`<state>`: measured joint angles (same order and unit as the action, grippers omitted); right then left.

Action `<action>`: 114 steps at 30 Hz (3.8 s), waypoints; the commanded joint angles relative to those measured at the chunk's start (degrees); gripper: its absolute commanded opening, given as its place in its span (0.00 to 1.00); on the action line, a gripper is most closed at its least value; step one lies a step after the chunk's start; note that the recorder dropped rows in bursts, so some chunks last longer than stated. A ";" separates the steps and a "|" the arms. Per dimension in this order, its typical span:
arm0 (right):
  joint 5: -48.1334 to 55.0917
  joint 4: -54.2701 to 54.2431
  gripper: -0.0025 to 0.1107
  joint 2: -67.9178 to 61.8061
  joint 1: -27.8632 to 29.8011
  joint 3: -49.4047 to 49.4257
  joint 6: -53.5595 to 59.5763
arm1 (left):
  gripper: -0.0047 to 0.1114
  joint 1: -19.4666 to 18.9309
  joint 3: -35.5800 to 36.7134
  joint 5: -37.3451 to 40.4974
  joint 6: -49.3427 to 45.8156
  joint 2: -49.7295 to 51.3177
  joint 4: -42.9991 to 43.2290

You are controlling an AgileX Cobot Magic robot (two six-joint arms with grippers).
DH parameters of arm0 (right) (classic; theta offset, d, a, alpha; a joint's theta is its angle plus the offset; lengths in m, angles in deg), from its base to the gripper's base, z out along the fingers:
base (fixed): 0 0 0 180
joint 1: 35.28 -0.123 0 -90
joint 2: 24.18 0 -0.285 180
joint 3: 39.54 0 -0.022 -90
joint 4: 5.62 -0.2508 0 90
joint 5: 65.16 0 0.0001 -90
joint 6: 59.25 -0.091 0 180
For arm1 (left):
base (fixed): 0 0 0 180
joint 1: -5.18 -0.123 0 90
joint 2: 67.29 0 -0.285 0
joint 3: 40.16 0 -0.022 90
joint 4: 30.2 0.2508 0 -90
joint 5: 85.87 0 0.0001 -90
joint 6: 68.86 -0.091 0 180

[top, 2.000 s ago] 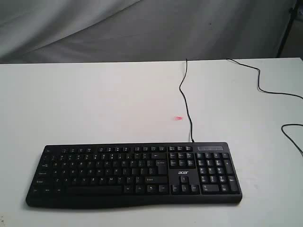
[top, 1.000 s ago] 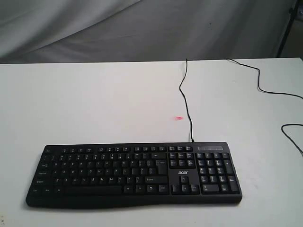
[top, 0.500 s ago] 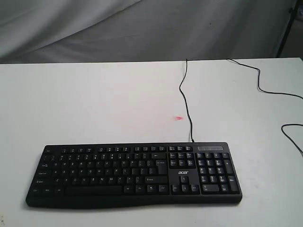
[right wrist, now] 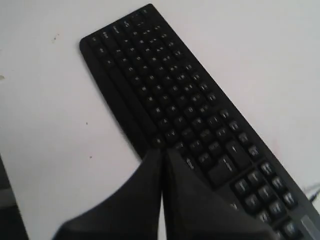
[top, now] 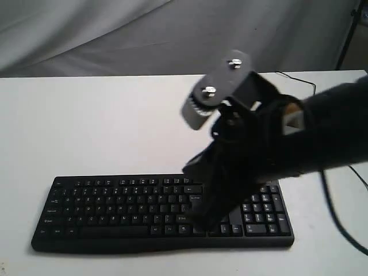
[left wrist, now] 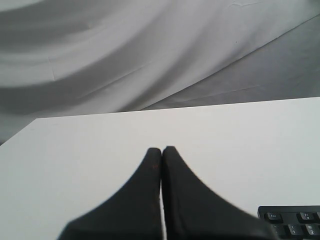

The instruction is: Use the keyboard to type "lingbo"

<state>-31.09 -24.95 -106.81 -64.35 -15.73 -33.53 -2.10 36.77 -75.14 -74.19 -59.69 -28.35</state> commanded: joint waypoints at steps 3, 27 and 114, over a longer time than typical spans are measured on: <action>-1.62 -2.90 0.02 -11.72 -2.38 -9.67 4.47 | 0.05 0.22 0.29 -0.25 0.16 0.18 -0.03; -23.82 -6.47 0.02 -29.52 -6.84 -8.42 16.24 | 0.05 0.22 0.29 -0.25 0.16 0.18 -0.03; -27.53 -0.32 0.02 -37.51 -4.30 -4.73 18.83 | 0.05 0.22 0.29 -0.25 0.16 0.18 -0.03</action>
<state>-59.16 -25.95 -144.33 -68.98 -20.72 -15.10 -2.10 36.77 -75.14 -74.19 -59.69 -28.35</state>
